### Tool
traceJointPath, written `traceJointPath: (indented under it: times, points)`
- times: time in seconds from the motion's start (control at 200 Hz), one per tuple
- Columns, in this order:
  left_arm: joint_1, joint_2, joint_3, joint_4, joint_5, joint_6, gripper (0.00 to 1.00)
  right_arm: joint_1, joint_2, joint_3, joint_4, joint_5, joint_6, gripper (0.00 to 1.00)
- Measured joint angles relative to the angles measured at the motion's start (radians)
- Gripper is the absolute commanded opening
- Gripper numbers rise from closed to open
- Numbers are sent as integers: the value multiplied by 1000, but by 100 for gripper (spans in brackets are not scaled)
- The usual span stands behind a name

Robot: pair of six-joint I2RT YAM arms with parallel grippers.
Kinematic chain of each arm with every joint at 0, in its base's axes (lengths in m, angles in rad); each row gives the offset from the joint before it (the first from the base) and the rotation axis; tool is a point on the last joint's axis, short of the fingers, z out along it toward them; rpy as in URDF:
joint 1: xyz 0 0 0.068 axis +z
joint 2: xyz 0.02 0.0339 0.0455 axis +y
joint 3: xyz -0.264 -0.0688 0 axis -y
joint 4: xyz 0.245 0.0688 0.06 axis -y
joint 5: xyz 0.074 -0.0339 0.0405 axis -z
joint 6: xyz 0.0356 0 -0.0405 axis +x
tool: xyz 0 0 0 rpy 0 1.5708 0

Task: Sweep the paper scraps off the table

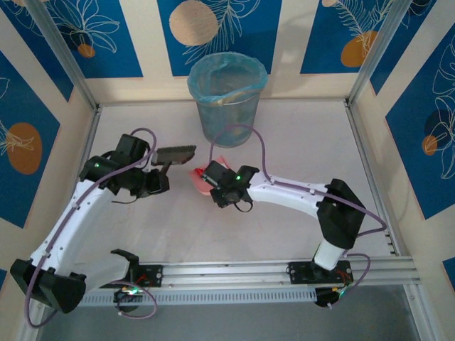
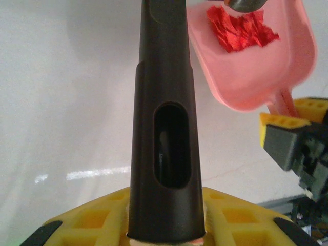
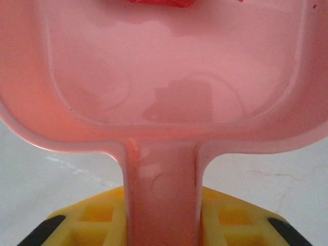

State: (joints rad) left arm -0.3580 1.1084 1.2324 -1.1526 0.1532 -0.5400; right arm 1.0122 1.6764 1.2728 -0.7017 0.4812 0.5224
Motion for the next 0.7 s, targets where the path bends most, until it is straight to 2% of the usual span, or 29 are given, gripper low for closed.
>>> traceJointPath:
  times: [0.265, 0.47, 0.7]
  points:
    - [0, -72, 114, 7, -160, 0, 0, 25, -85, 134, -127, 72, 16, 0]
    - [-5, -94, 112, 14, -182, 0, 0, 64, -93, 262, -262, 151, 37, 0]
    - [-22, -97, 101, 30, -193, 0, 0, 72, -90, 436, -400, 181, 56, 0]
